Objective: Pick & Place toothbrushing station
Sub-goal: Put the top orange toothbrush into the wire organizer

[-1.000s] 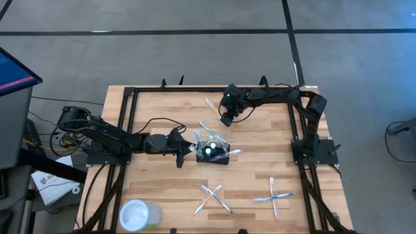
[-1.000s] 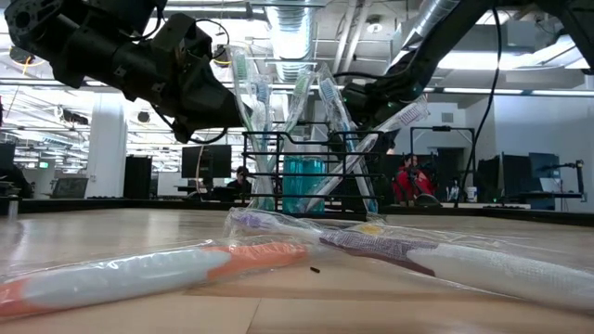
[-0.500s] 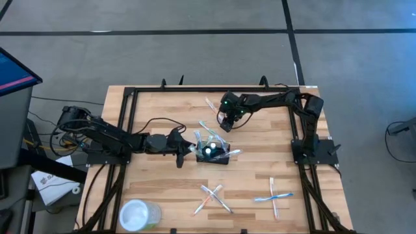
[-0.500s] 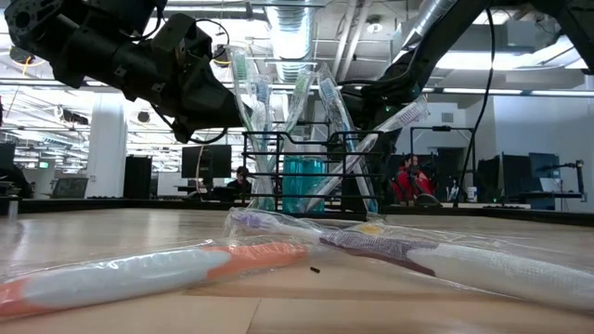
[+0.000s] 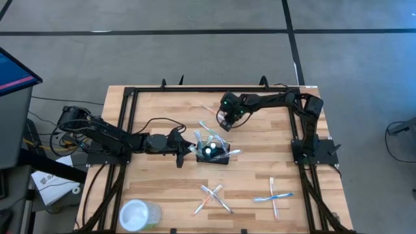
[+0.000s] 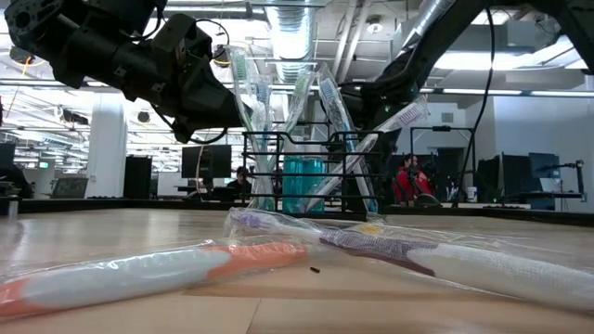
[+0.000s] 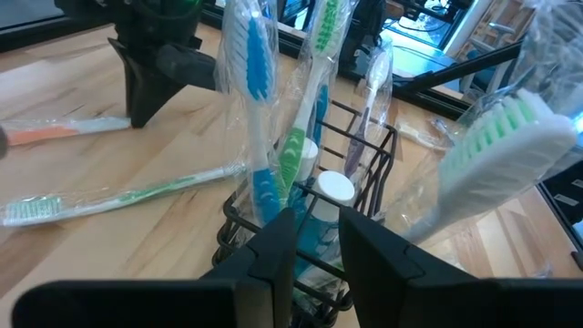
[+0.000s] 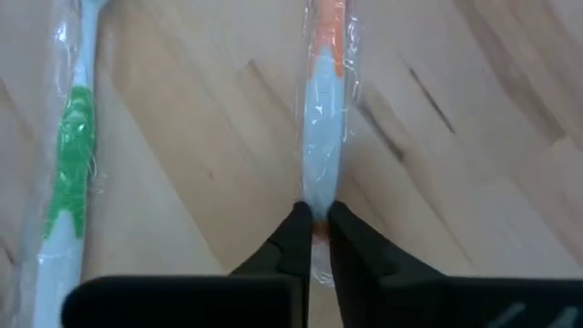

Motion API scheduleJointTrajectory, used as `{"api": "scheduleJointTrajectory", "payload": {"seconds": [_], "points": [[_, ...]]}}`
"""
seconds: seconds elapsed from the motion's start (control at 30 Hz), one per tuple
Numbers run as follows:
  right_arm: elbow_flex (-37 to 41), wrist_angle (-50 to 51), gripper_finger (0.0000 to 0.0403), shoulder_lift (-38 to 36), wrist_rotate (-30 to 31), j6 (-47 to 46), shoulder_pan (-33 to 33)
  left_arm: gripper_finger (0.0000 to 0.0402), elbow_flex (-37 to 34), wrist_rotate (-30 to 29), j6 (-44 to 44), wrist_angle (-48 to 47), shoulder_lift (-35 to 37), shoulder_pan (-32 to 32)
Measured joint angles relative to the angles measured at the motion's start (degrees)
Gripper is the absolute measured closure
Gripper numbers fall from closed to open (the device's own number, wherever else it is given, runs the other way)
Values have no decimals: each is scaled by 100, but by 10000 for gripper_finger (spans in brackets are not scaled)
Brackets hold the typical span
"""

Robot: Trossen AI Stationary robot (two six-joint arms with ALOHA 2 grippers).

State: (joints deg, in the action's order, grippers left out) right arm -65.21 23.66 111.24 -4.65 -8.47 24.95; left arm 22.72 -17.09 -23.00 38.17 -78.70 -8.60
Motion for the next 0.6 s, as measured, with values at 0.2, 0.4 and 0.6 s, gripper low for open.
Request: {"api": "scheduleJointTrajectory", "payload": {"seconds": [0.2, 0.4, 0.6], "points": [[36, 170, 401, -239, 4, -17, -208, 320, 0, 1, 0, 0, 0, -1], [46, 298, 402, -709, 311, -31, -340, 320, 0, -1, 0, 0, 0, -15], [43, 287, 402, -1190, 348, -57, -411, 320, 0, -155, -2, 30, 0, -15]]}}
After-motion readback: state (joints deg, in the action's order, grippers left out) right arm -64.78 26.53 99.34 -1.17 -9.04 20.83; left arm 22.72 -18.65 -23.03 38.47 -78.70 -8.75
